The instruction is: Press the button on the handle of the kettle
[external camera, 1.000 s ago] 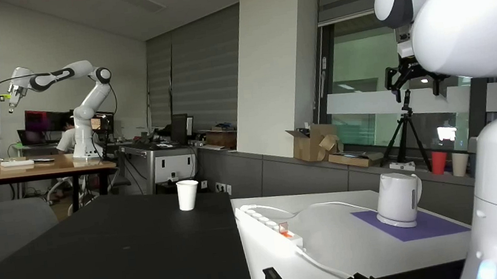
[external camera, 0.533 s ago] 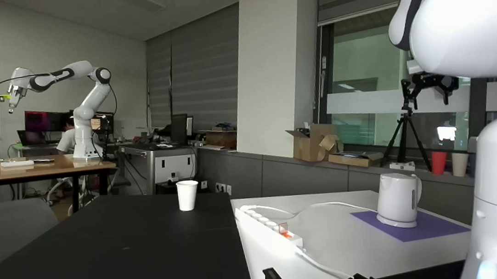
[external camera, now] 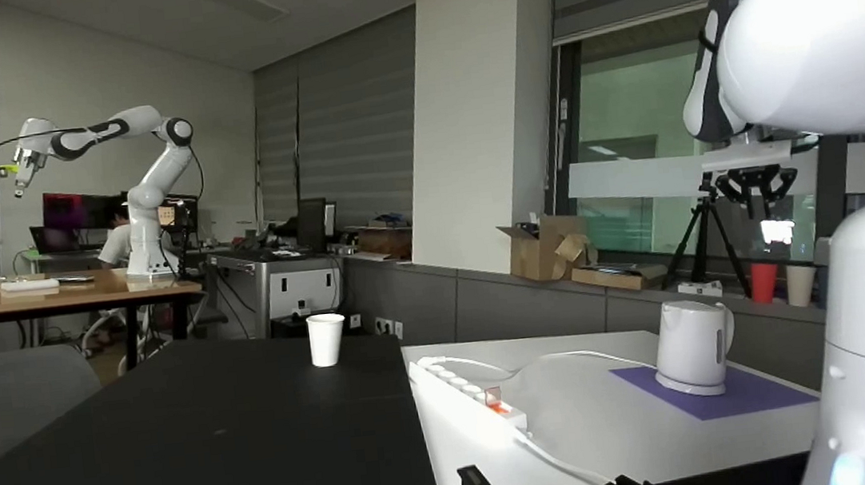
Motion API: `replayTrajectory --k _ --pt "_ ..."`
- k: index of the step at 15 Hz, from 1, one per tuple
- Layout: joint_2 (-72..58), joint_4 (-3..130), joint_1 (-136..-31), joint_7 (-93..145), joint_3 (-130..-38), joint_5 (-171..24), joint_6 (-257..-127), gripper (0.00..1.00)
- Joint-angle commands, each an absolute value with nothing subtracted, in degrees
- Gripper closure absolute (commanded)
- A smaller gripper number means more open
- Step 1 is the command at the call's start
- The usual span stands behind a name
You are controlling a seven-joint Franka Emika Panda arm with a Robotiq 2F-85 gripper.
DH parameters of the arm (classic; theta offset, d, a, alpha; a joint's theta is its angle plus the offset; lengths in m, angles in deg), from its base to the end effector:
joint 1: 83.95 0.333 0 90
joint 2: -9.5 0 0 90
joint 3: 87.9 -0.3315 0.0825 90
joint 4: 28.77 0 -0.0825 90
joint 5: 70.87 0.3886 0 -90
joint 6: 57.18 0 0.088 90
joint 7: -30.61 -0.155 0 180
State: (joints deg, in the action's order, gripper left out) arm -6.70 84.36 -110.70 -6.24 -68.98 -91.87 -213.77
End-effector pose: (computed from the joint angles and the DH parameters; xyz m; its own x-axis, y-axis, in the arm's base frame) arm 0.4823 -0.4690 0.3564 0.3962 -0.7486 0.5316 -0.8984 -0.4355 0.0562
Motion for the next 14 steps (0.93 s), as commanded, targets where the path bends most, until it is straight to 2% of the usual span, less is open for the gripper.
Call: replayTrajectory --k 1,5,6,14 --pt "-19.25 70.6 -106.75 -8.34 -64.2 -84.08 -211.96 0.99" --pt "-28.18 60.26 -106.54 -5.66 -64.1 -74.98 -207.16 1.0" --pt "-24.12 66.97 -105.44 -4.67 -63.18 -75.42 -211.1 0.99" --pt "-28.37 61.62 -105.66 -4.77 -63.28 -74.06 -208.88 0.99"
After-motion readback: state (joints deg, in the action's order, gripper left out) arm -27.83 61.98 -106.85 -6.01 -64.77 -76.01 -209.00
